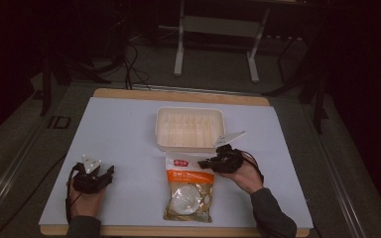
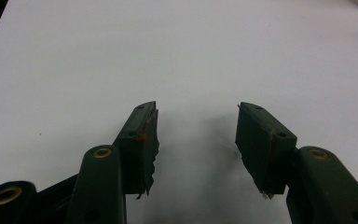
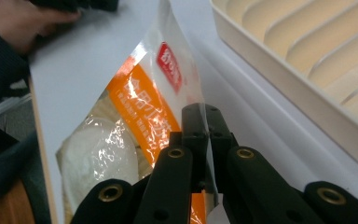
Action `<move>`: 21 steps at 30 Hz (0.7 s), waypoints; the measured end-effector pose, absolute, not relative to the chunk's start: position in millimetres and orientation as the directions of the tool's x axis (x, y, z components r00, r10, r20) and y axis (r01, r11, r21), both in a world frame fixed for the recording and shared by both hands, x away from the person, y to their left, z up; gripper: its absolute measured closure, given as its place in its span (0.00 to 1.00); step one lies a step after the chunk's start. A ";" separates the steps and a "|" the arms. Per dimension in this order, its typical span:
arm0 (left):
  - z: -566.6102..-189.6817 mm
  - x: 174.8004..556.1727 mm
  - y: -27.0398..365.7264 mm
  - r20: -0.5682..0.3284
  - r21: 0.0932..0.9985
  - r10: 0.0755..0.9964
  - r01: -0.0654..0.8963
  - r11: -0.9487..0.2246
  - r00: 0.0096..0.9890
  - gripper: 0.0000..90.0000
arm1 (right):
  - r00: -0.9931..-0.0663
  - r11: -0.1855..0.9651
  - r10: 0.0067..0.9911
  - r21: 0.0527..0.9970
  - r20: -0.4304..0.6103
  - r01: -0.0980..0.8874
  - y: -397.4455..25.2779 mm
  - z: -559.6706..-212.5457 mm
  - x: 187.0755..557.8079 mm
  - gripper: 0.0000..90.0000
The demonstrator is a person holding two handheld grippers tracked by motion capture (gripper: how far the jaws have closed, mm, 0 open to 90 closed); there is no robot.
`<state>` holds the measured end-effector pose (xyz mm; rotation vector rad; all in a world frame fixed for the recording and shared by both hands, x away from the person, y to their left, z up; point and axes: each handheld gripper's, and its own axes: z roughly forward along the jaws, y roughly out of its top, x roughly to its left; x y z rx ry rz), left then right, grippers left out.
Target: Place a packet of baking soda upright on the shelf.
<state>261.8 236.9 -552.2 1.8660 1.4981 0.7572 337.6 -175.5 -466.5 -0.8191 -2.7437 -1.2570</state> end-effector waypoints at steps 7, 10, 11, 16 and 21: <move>-552.3 261.9 236.9 0.053 0.766 0.980 0.623 -0.162 0.190 0.54 | -0.873 0.491 0.443 0.760 0.203 0.426 -178.4 -446.6 328.8 1.00; -552.3 262.0 236.8 0.054 0.765 0.980 0.623 -0.163 0.190 0.54 | -0.879 0.472 0.432 0.779 0.203 0.412 -177.7 -440.3 324.6 1.00; -552.3 262.0 236.9 0.054 0.766 0.980 0.622 -0.164 0.191 0.54 | -0.880 0.466 0.428 0.785 0.204 0.408 -177.8 -438.1 323.3 1.00; -552.2 261.8 236.8 0.053 0.766 0.980 0.623 -0.162 0.190 0.53 | -0.889 0.413 0.400 0.822 0.222 0.391 -179.4 -422.1 316.4 1.00; -552.2 261.9 237.0 0.053 0.764 0.981 0.624 -0.162 0.189 0.53 | -0.889 0.391 0.404 0.838 0.217 0.382 -181.4 -414.0 315.1 1.00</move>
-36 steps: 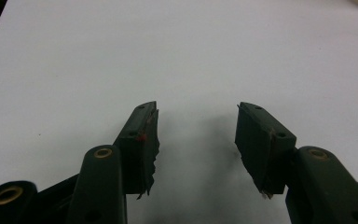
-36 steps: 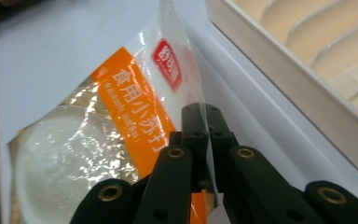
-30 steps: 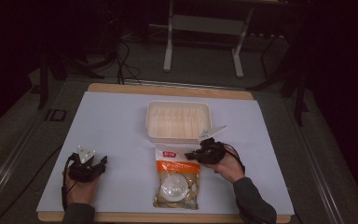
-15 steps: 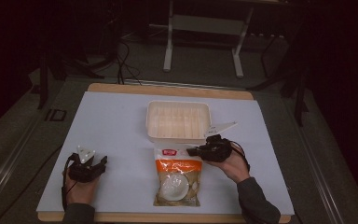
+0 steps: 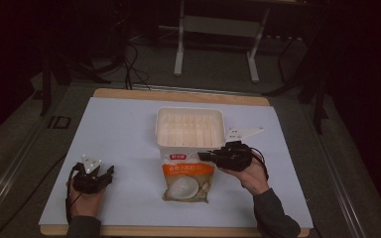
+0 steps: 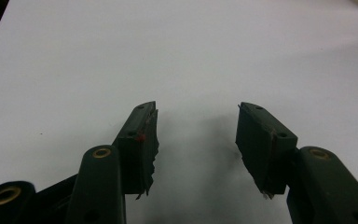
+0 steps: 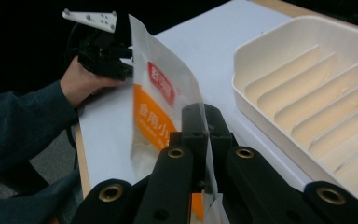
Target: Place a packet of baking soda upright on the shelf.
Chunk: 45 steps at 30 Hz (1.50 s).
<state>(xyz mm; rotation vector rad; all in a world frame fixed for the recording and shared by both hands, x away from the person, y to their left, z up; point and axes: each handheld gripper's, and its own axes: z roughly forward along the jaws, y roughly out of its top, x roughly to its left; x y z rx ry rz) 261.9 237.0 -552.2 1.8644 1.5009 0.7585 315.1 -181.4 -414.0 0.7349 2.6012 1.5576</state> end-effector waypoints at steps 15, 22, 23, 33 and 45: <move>-552.2 261.9 237.2 0.052 0.764 0.981 0.625 -0.160 0.188 0.53 | -0.856 0.321 0.444 0.846 0.264 0.427 -189.1 -400.1 320.9 1.00; -552.2 261.9 237.1 0.053 0.765 0.981 0.623 -0.160 0.187 0.53 | -0.840 0.274 0.445 0.846 0.310 0.458 -195.7 -400.5 322.9 1.00; -552.1 261.9 237.2 0.053 0.765 0.981 0.624 -0.160 0.187 0.53 | -0.839 0.262 0.440 0.847 0.321 0.462 -197.3 -400.3 323.4 1.00; -551.9 261.5 237.4 0.053 0.768 0.982 0.621 -0.157 0.184 0.53 | -0.822 0.194 0.453 0.861 0.346 0.470 -205.4 -390.7 321.6 1.00; -551.8 260.9 237.6 0.049 0.774 0.982 0.615 -0.153 0.183 0.53 | -0.796 0.116 0.484 0.875 0.363 0.470 -217.4 -385.7 324.4 1.00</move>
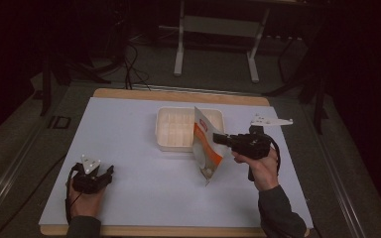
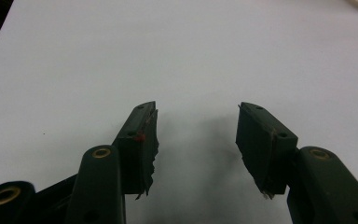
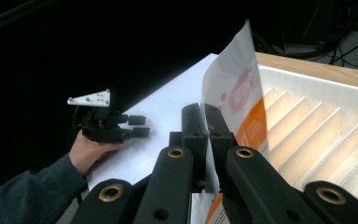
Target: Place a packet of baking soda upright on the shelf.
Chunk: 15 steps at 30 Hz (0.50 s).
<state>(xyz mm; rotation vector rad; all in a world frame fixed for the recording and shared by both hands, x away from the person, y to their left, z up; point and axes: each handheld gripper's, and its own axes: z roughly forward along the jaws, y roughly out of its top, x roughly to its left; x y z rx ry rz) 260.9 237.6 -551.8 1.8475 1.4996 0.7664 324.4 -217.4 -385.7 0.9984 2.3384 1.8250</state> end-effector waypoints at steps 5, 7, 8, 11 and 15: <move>-551.7 260.7 237.8 0.050 0.774 0.982 0.613 -0.155 0.184 0.53 | -0.792 0.099 0.495 0.882 0.358 0.461 -218.7 -383.0 323.9 1.00; -551.7 260.8 237.9 0.050 0.775 0.982 0.613 -0.154 0.184 0.53 | -0.788 0.083 0.497 0.884 0.363 0.460 -220.2 -381.5 324.0 1.00; -551.7 260.7 237.8 0.049 0.775 0.982 0.613 -0.154 0.184 0.53 | -0.787 0.078 0.499 0.885 0.363 0.458 -220.8 -380.4 323.9 1.00; -551.8 260.8 237.8 0.049 0.775 0.982 0.613 -0.153 0.183 0.53 | -0.784 0.071 0.503 0.887 0.364 0.457 -221.0 -379.2 324.0 1.00; -551.7 260.7 237.8 0.049 0.775 0.982 0.613 -0.154 0.184 0.53 | -0.786 0.062 0.510 0.896 0.351 0.440 -220.9 -375.2 322.5 1.00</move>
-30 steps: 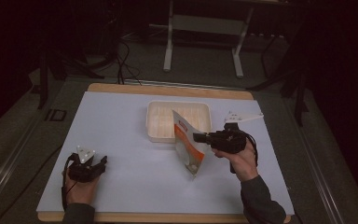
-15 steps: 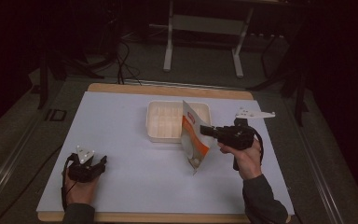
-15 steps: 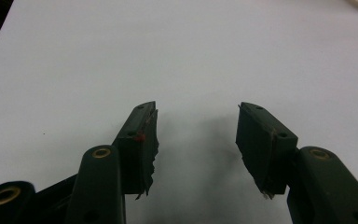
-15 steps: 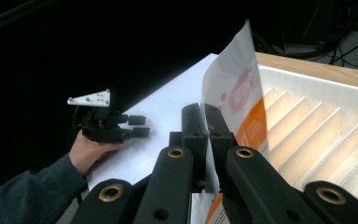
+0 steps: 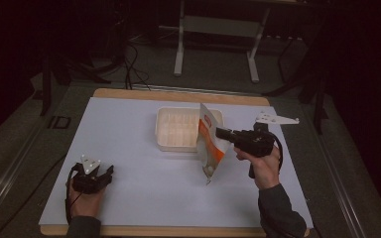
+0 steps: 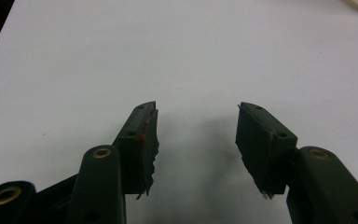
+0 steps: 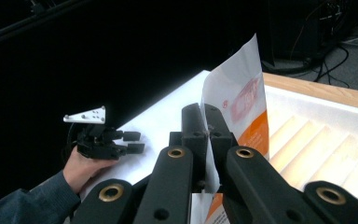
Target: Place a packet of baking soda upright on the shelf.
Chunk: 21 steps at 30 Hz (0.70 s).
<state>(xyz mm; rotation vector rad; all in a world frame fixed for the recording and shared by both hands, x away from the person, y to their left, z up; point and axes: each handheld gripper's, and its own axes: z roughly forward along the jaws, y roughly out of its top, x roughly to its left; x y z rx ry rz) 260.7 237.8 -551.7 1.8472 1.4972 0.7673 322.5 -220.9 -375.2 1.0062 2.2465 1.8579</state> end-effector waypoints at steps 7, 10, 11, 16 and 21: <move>-551.8 260.8 237.6 0.049 0.774 0.982 0.614 -0.153 0.184 0.53 | -0.779 0.042 0.525 0.904 0.343 0.426 -222.8 -367.6 322.2 1.00; -551.8 260.9 237.6 0.051 0.773 0.982 0.615 -0.156 0.184 0.53 | -0.777 0.037 0.534 0.909 0.334 0.416 -223.8 -363.6 322.7 1.00; -551.8 260.9 237.5 0.051 0.773 0.982 0.615 -0.156 0.184 0.53 | -0.776 0.034 0.536 0.910 0.334 0.414 -224.0 -362.6 322.7 1.00; -551.8 260.8 237.4 0.052 0.773 0.981 0.615 -0.157 0.186 0.53 | -0.762 0.023 0.563 0.915 0.322 0.404 -224.3 -357.4 323.9 1.00; -551.8 260.9 237.5 0.051 0.772 0.981 0.616 -0.156 0.185 0.53 | -0.750 0.004 0.571 0.912 0.334 0.410 -226.9 -355.4 329.5 1.00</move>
